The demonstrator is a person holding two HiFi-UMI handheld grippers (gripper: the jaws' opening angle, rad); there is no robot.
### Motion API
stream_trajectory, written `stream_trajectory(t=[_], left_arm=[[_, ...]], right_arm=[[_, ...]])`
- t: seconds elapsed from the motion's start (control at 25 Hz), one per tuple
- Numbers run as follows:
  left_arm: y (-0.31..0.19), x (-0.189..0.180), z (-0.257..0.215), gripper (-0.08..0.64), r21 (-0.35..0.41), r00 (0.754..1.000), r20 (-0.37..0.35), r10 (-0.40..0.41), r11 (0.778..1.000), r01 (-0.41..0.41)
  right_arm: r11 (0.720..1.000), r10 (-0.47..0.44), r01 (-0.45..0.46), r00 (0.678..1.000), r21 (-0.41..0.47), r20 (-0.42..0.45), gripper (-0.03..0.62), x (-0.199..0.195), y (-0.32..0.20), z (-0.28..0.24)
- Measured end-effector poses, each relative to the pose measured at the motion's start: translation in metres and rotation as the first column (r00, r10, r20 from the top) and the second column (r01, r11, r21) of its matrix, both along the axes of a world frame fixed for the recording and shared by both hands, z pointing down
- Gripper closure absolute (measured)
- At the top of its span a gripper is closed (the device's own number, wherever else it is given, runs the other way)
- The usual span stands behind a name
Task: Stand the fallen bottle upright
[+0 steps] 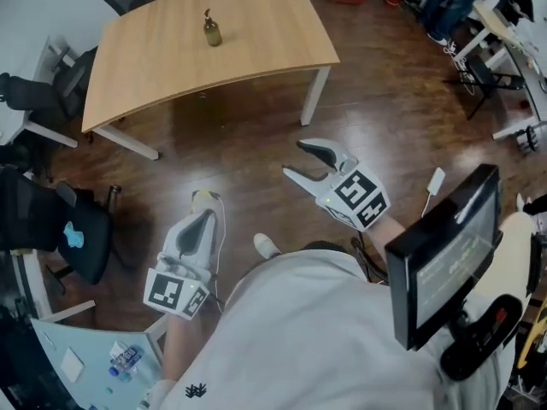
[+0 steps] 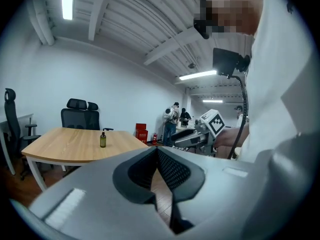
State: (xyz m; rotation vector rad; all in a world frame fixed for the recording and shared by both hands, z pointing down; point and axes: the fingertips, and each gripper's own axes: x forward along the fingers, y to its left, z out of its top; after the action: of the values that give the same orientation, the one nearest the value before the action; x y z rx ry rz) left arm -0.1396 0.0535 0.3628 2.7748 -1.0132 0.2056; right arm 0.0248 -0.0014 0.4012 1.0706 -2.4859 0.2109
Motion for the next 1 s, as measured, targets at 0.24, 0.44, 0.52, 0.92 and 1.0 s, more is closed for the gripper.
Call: stream_trajectory(t=[0.24, 0.44, 0.52, 0.92, 1.0], left_arm=[[0.059, 0.056, 0.002, 0.561, 0.025, 0.999, 0.0, 0.047, 0.999, -0.047], [0.116, 0.109, 0.001, 0.561, 0.016, 0.998, -0.011, 0.058, 0.998, -0.057], [0.137, 0.126, 0.001, 0.561, 0.014, 0.997, 0.0, 0.071, 0.997, -0.071], [0.187, 0.166, -0.003, 0.561, 0.022, 0.995, 0.019, 0.1, 0.995, -0.101], [0.191, 0.17, -0.002, 0.561, 0.023, 0.994, 0.022, 0.109, 0.994, -0.109]], right_arm=[[0.999, -0.009, 0.006, 0.997, 0.04, 0.071, 0.376, 0.032, 0.083, -0.017], [0.998, -0.004, -0.001, 0.996, 0.059, 0.087, 0.376, 0.079, 0.145, -0.026], [0.998, 0.005, -0.011, 0.996, 0.063, 0.09, 0.379, 0.098, 0.165, -0.027], [0.991, 0.004, -0.019, 0.994, 0.131, 0.113, 0.403, 0.138, 0.222, -0.043], [0.99, 0.003, -0.019, 0.993, 0.139, 0.115, 0.408, 0.14, 0.227, -0.045]])
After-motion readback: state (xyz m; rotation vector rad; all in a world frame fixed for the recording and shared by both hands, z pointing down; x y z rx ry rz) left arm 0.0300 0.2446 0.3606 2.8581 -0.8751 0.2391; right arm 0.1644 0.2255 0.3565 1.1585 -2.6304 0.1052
